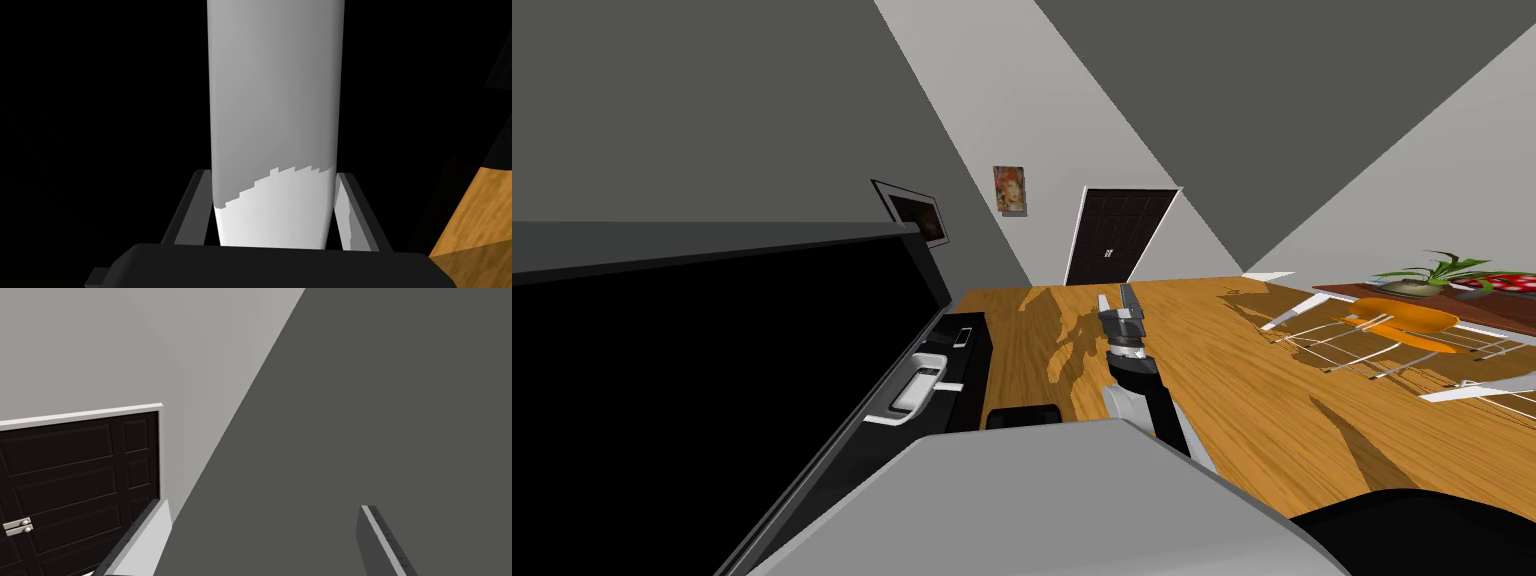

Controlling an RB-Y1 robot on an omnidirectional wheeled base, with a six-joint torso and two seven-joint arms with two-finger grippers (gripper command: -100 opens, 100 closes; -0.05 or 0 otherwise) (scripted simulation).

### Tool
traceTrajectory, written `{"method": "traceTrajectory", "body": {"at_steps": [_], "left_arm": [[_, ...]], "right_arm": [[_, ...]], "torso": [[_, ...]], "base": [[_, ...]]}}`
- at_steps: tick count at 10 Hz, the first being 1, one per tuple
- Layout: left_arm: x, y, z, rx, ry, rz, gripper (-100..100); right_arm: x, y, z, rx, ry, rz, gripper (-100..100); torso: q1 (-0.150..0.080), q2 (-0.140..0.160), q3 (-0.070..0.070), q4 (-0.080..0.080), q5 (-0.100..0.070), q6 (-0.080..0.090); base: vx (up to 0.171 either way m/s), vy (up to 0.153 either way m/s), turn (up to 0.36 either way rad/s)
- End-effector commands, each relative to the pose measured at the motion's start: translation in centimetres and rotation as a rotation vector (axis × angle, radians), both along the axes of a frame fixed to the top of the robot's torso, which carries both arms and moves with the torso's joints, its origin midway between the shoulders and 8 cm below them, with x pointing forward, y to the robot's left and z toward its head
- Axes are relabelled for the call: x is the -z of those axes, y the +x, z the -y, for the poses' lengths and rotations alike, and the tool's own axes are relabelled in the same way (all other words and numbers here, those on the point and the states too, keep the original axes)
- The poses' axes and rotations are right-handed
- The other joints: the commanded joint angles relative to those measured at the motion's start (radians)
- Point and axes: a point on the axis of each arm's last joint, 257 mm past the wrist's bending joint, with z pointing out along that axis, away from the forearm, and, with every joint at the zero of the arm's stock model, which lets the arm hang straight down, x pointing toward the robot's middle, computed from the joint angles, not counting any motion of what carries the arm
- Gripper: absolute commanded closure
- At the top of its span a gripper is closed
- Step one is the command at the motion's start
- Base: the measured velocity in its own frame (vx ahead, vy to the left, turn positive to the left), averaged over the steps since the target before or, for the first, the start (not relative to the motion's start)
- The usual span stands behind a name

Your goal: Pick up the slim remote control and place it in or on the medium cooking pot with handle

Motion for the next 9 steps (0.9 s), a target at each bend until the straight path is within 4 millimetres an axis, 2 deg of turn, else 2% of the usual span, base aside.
{"method": "traceTrajectory", "body": {"at_steps": [1, 2, 3, 4, 9], "left_arm": [[0.0, 0.0, 0.0, 0.0, 0.0, 0.0, 100], [0.0, 0.0, 0.0, 0.0, 0.0, 0.0, 100], [0.0, 0.0, 0.0, 0.0, 0.0, 0.0, 0], [-0.4, 0.0, -0.6, 0.035, 0.006, 0.002, 100], [-2.0, -0.4, -1.8, 0.176, 0.009, 0.005, 100]], "right_arm": [[0.0, 0.0, 0.0, 0.0, 0.0, 0.0, 0], [0.0, 0.0, 0.0, 0.0, 0.0, 0.0, 0], [0.0, 0.0, 0.0, 0.0, 0.0, 0.0, 0], [0.0, 0.0, 0.0, 0.0, 0.0, 0.0, 0], [0.0, 0.0, 0.0, 0.0, 0.0, 0.0, 0]], "torso": [[0.0, 0.0, 0.0, 0.0, 0.0, 0.0], [0.0, 0.0, 0.0, 0.0, 0.0, 0.0], [0.0, 0.0, 0.0, 0.0, 0.0, 0.0], [0.0, 0.0, 0.0, 0.0, 0.0, 0.0], [-0.001, -0.01, -0.006, -0.002, -0.001, 0.0]], "base": [[0.0, 0.0, 0.0], [0.0, 0.0, 0.0], [0.0, 0.0, 0.0], [0.06, 0.006, 0.501], [0.151, -0.006, 0.234]]}}
